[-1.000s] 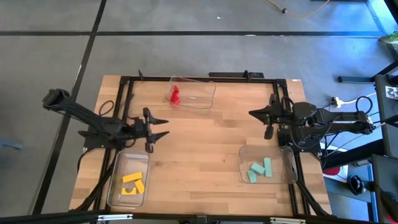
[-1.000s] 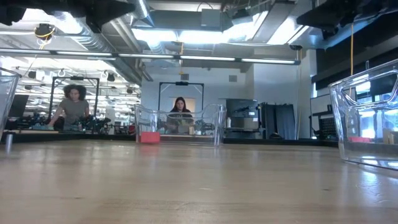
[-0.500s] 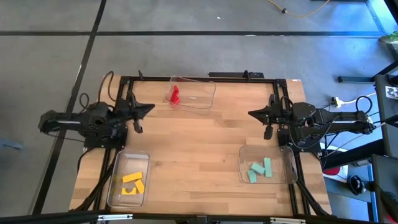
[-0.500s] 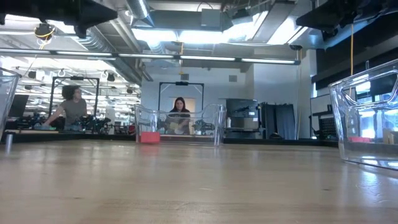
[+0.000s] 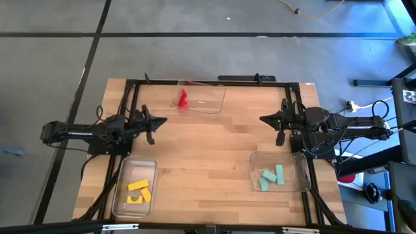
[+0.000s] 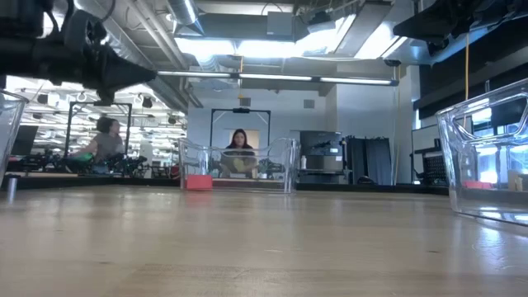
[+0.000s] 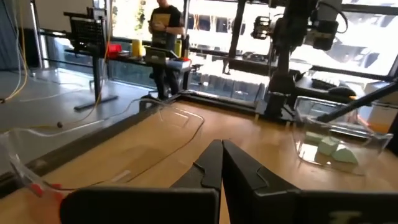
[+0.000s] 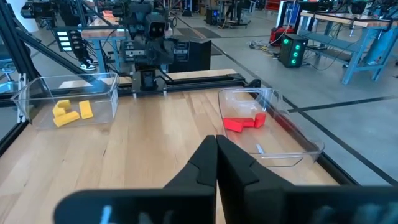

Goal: Sort & place blocks by color
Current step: Return to Home Position

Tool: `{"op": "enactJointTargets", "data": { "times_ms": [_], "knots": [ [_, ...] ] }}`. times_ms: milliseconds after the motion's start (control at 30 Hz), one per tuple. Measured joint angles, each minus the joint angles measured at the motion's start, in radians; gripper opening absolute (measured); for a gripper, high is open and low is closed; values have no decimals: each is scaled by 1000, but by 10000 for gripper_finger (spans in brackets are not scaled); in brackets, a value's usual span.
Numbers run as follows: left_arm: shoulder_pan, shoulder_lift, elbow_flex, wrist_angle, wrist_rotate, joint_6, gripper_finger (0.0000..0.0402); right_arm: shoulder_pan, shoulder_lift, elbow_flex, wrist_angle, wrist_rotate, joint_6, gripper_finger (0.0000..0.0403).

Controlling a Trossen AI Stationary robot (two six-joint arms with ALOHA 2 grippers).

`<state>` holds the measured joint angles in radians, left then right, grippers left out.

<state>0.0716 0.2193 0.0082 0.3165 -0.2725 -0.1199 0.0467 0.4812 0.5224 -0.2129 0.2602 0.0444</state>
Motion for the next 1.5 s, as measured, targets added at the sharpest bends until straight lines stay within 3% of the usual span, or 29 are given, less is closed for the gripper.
{"op": "enactJointTargets", "data": {
  "times_ms": [267,567,833,933,1167,1500],
  "knots": [
    [-34,-14,0,-38,-2,5,0,0,-45,-10,-89,-1,45,0],
    [-34,-11,0,-39,-48,32,0,0,-291,-164,-22,-19,72,0],
    [-34,-10,0,-39,-48,33,0,2,-477,-427,262,-77,0,0],
    [-34,-10,0,-39,-49,33,0,2,-479,-505,334,-80,-1,0],
    [-34,-10,0,-39,-51,33,0,4,-466,-516,269,-99,-102,0],
    [-34,-10,0,-39,-52,33,0,5,-460,-516,268,-98,28,13]
  ]
}}
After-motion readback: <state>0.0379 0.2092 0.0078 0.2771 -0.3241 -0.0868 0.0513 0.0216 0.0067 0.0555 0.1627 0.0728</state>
